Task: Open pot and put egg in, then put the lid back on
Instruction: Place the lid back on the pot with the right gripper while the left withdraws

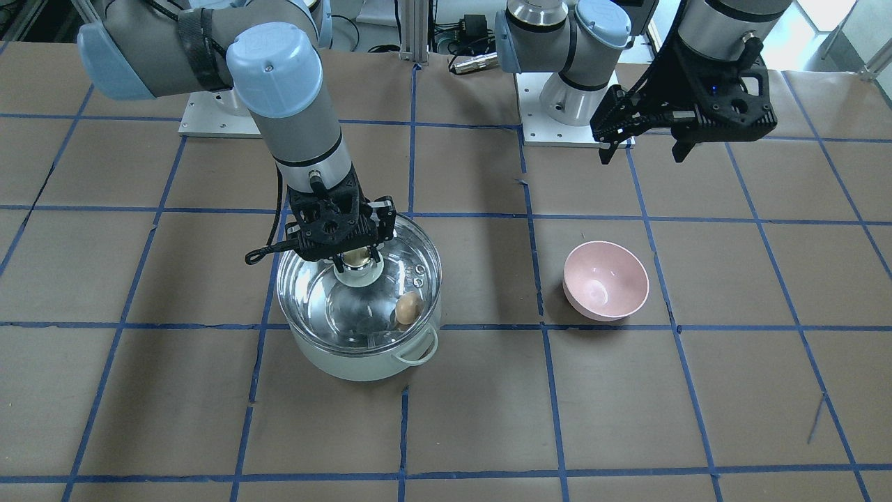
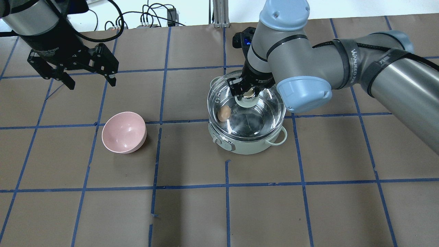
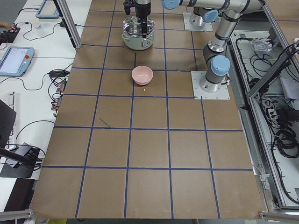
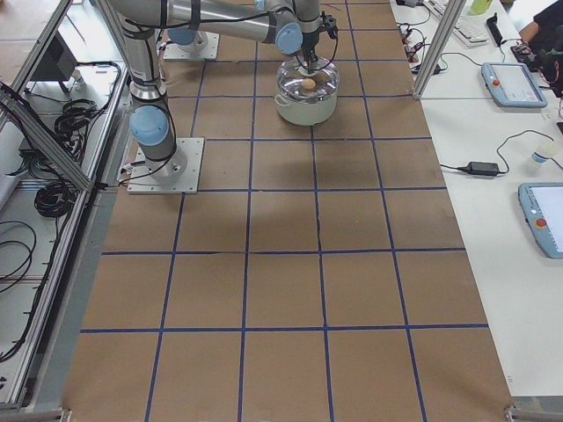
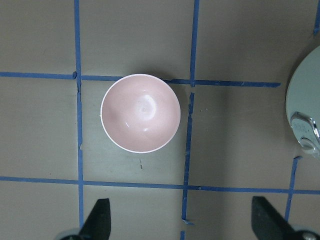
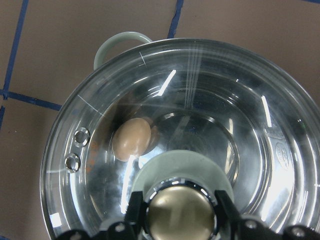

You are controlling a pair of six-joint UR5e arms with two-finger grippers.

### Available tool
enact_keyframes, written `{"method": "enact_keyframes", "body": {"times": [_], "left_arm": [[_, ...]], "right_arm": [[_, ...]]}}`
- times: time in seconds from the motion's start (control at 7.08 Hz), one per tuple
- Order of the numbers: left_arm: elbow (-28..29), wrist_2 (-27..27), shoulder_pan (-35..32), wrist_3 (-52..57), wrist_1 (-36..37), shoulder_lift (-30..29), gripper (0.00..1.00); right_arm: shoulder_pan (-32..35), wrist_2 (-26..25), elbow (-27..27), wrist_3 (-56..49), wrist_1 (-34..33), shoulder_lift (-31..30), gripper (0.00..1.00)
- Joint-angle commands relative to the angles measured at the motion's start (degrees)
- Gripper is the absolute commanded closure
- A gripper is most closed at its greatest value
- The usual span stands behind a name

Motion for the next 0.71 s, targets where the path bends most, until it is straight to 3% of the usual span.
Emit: {"method": "enact_keyframes", "body": {"times": [0.0,0.56], "left_arm": [[-0.4,0.0,-0.5,-0.2,0.0,0.0,0.0],[-0.7,-0.2,-0.5,-0.2,0.2,0.2,0.0]], "right_arm": [[0.0,0.0,0.0,0.0,0.0,0.0,0.53],[0.0,0.1,0.2,-0.1,-1.3,0.1,0.4]]}}
